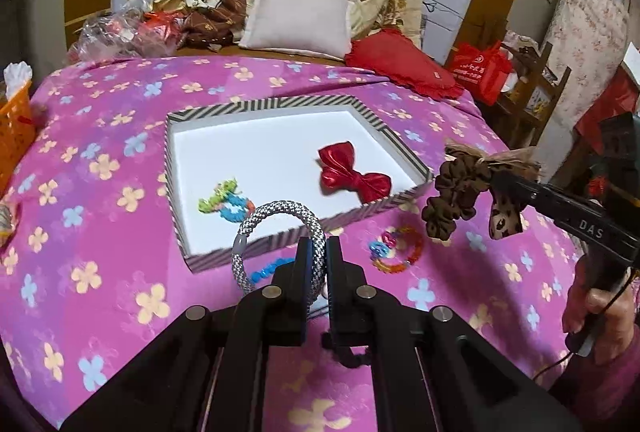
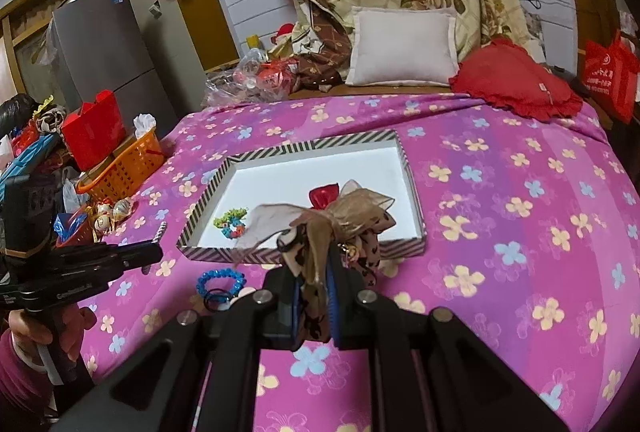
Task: Organize jewelry
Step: 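Carry the bangle and scrunchie over the white tray with both tools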
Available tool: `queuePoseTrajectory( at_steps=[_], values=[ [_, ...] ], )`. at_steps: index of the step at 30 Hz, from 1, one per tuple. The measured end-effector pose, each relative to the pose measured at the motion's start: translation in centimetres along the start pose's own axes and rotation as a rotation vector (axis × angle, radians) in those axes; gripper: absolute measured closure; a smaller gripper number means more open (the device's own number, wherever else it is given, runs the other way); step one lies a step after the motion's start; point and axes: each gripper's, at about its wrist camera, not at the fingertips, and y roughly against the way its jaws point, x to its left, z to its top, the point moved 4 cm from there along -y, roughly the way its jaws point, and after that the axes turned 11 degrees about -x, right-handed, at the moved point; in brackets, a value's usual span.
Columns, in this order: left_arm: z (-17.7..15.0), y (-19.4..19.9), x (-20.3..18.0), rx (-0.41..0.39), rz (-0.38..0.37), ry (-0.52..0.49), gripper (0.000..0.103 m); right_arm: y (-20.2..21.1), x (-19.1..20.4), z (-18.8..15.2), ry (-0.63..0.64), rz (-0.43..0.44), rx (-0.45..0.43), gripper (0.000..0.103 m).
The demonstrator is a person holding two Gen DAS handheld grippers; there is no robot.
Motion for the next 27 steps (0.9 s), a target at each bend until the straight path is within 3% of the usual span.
queuePoseTrajectory(
  at_steps=[12,27],
  values=[
    [1.6,-2.0,1.5,-0.014,0.064,-0.027,0.102,-2.7,1.1,1.4,0.009,0.025,-0.001,0.092],
    [3.0,-4.8,3.6,-0.012,0.098,0.010,0.102,-7.4,2.2,2.6,0.005,0.049,0.019,0.092]
  ],
)
